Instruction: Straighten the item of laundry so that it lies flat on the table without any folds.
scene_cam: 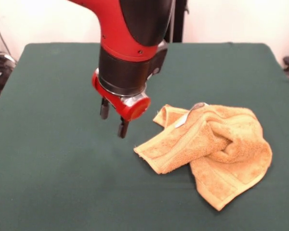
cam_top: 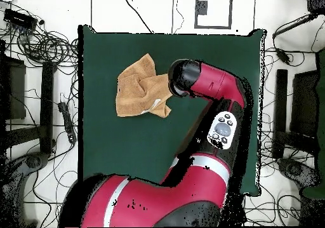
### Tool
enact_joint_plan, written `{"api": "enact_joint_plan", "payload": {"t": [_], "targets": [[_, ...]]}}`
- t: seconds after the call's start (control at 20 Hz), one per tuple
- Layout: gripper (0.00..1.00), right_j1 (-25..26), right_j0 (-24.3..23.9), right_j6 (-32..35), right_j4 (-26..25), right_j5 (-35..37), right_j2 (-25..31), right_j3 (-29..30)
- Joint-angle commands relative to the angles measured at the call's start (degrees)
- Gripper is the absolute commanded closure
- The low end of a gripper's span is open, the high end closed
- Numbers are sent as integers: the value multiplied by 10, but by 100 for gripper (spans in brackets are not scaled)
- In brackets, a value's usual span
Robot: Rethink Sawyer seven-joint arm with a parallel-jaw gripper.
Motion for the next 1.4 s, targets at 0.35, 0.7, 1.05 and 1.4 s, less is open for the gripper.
{"api": "enact_joint_plan", "payload": {"t": [0.35, 0.7, 1.05, 1.4], "targets": [[0, 23, 55, 149, 64, -41, 91, 37], [0, 24, 65, 118, 71, 5, 94, 34], [0, 30, 62, 76, 51, 28, 97, 36], [0, 35, 66, 110, 60, 37, 95, 74]]}}
